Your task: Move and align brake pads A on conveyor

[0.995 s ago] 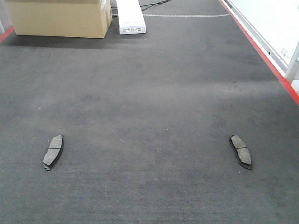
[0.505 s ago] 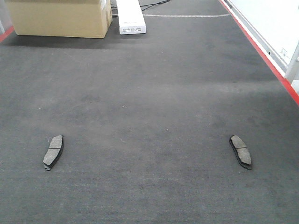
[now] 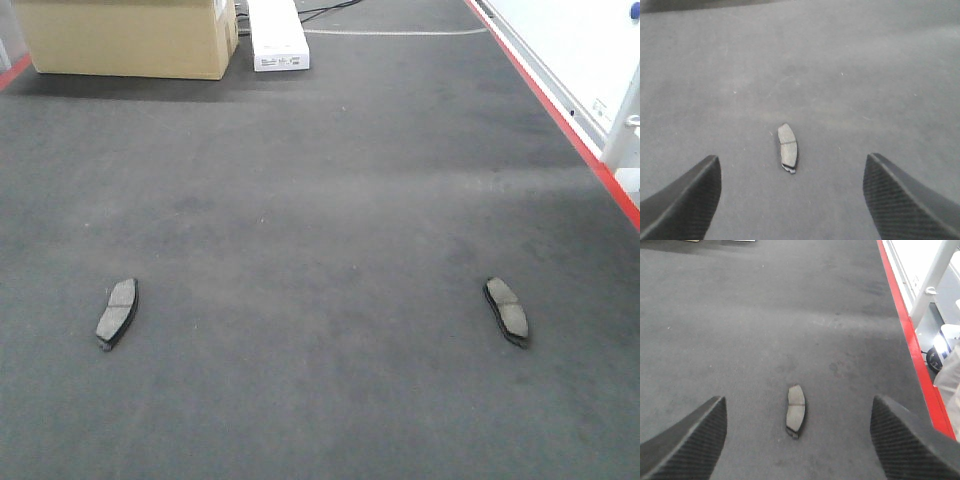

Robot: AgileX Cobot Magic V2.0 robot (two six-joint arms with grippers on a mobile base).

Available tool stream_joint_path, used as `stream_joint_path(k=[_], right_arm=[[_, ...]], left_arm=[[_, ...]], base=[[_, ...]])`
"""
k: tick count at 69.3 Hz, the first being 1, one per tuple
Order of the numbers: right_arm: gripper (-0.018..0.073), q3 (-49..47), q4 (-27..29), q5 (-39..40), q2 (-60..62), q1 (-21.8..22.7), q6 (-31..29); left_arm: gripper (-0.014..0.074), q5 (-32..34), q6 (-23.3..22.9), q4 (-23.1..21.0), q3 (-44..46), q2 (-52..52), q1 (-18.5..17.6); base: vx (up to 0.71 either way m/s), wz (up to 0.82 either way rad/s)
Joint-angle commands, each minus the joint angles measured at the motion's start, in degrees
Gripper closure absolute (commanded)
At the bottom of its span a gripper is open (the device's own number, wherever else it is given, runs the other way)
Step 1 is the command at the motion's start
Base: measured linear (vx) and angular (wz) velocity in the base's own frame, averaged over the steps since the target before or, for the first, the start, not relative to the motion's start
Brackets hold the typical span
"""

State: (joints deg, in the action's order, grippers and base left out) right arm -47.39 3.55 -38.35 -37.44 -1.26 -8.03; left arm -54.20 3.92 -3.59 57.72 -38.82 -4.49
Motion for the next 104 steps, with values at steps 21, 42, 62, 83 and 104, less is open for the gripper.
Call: stream_joint_path(k=[21,42,62,83,104], right_arm=[[0.0001,-1.5,-0.2,4.0,-0.3,0.2,-0.6],[0.0001,-1.5,-0.2,4.0,-0.3,0.2,-0.6],[0.0001,-1.5,-0.2,4.0,-0.3,0.2,-0.6],[0.0001,-1.5,-0.2,4.0,-0.3,0.2,-0.6],[0.0001,-1.5,-0.2,4.0,-0.3,0.2,-0.6]], left_arm=[[0.0056,3.6,0.0,-0.4,1.1,-0.3,-0.3],[0.0056,3.6,0.0,-0.4,1.1,-0.3,-0.3],[0.0056,3.6,0.0,-0.4,1.1,-0.3,-0.3],[0.0056,3.6,0.0,-0.4,1.1,-0.3,-0.3],[0.0056,3.6,0.0,-0.4,1.1,-0.3,-0.3]], base=[[-0.2,-0.05],[-0.31,-0.1],[-0.35,-0.28],[-0.39,-0.42],[-0.38,-0.5]])
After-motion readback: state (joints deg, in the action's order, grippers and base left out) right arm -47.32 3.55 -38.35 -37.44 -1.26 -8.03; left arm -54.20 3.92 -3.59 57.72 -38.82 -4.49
